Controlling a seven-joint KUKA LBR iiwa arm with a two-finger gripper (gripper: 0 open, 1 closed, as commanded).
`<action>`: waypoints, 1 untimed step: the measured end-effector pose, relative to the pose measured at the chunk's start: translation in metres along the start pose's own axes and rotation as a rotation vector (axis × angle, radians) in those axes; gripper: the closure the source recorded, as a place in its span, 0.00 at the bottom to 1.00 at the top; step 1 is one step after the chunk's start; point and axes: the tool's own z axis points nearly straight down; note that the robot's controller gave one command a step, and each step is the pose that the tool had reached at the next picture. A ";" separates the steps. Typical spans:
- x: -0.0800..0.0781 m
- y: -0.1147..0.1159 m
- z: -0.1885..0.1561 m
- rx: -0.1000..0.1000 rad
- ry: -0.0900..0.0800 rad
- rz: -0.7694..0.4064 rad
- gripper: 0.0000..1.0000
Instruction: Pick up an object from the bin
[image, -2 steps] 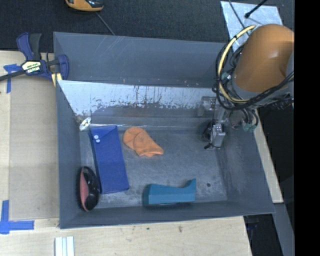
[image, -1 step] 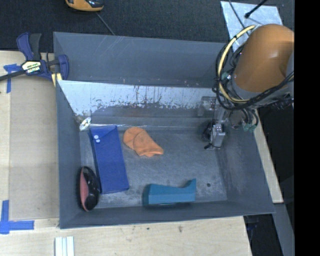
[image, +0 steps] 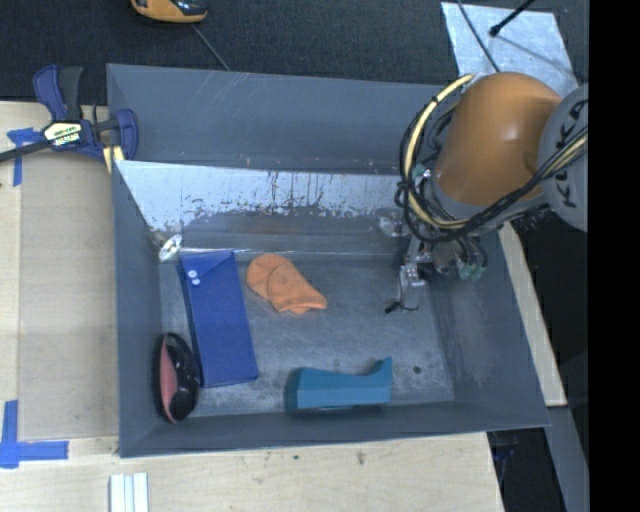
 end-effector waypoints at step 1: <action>-0.014 0.023 0.010 -0.002 0.006 -0.077 0.00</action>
Offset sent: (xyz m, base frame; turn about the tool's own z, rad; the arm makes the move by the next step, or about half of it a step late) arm 0.0294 0.0519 -0.0284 -0.0371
